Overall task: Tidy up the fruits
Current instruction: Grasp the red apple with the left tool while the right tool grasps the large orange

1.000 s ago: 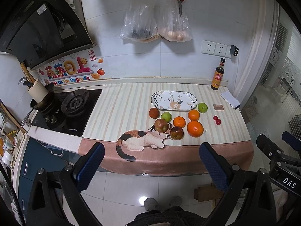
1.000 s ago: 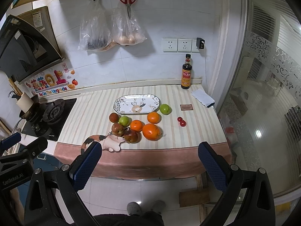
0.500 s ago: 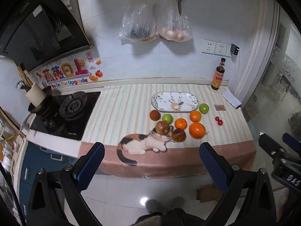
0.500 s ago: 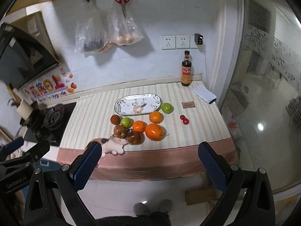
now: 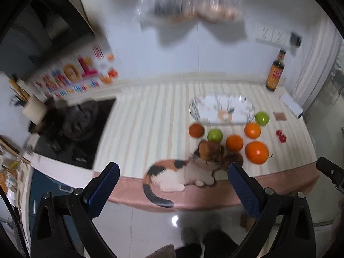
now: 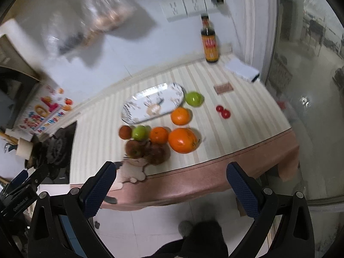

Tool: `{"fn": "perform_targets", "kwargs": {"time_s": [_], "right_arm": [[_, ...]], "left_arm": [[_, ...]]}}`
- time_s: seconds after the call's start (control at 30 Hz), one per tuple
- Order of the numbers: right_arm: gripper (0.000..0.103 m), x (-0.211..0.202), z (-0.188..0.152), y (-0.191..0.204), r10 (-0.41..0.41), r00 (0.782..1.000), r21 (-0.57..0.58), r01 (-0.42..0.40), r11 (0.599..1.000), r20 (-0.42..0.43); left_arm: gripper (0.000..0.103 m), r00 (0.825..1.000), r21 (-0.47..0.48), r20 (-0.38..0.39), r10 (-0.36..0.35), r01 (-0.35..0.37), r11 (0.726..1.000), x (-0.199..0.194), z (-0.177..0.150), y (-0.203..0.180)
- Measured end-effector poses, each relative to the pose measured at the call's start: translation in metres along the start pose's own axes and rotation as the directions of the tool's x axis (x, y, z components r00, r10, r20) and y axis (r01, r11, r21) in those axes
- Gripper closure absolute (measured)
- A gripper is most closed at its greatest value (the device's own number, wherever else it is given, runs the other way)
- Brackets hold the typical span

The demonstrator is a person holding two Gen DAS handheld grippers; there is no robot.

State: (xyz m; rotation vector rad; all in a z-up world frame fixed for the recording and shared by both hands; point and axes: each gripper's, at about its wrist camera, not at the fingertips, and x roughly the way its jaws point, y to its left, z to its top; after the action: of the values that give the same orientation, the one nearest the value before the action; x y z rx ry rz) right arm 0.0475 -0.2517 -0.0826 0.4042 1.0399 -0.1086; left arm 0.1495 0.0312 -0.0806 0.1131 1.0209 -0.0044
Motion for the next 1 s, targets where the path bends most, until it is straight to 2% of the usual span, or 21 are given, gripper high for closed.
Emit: {"fn": "perform_targets", "kwargs": {"time_s": [0.1,0.17,0.27,0.33,0.43,0.5,0.6,0.67,0.77,0.83,0.9,1.0], "right_arm": [[0.000,0.055,0.019,-0.012,0.011,0.997,0.022,-0.010,1.000,-0.080],[0.000,0.095,0.031,-0.020,0.030,0.989,0.037,-0.025,0.999,-0.143],[0.000,0.154,0.046,-0.030,0.043,0.972,0.040,-0.034,0.999,-0.233],[0.000,0.189,0.053,-0.033,0.051,0.955,0.034,-0.043,0.998,-0.291],[0.000,0.233,0.063,-0.039,0.068,0.929,0.033,-0.060,0.998,-0.364],[0.000,0.253,0.065,-0.040,0.082,0.910,0.041,-0.072,0.997,-0.407],[0.000,0.282,0.069,-0.041,0.107,0.878,0.055,-0.091,0.994,-0.467],[0.000,0.293,0.069,-0.042,0.113,0.862,0.065,-0.093,0.994,-0.495],[0.000,0.308,0.063,-0.043,0.133,0.829,0.091,-0.099,0.991,-0.543],[0.000,0.318,0.061,-0.043,0.146,0.816,0.106,-0.105,0.989,-0.559],[0.000,0.326,0.058,-0.043,0.159,0.808,0.123,-0.107,0.987,-0.568],[0.001,0.332,0.053,-0.042,0.163,0.804,0.137,-0.102,0.985,-0.572]], "left_arm": [[0.000,0.994,-0.028,-0.106,-0.024,0.021,0.999,0.048,0.010,0.000],[0.000,0.981,-0.069,-0.185,-0.056,0.044,0.997,0.082,0.018,0.000],[0.000,0.953,-0.126,-0.291,-0.086,0.051,0.991,0.133,0.028,-0.004],[0.000,0.925,-0.166,-0.364,-0.110,0.052,0.985,0.168,0.033,-0.008],[0.002,0.867,-0.248,-0.461,-0.187,0.076,0.966,0.216,0.034,-0.016],[0.005,0.812,-0.321,-0.523,-0.259,0.093,0.942,0.249,0.030,-0.022],[0.008,0.752,-0.392,-0.571,-0.329,0.103,0.914,0.281,0.027,-0.031],[0.008,0.723,-0.420,-0.591,-0.358,0.103,0.901,0.301,0.026,-0.040],[0.013,0.698,-0.454,-0.601,-0.390,0.104,0.885,0.315,0.024,-0.046],[0.029,0.689,-0.474,-0.597,-0.410,0.109,0.874,0.322,0.023,-0.051],[0.040,0.689,-0.467,-0.600,-0.407,0.111,0.877,0.328,0.022,-0.057],[0.041,0.709,-0.436,-0.589,-0.389,0.126,0.891,0.326,0.021,-0.061]]}}
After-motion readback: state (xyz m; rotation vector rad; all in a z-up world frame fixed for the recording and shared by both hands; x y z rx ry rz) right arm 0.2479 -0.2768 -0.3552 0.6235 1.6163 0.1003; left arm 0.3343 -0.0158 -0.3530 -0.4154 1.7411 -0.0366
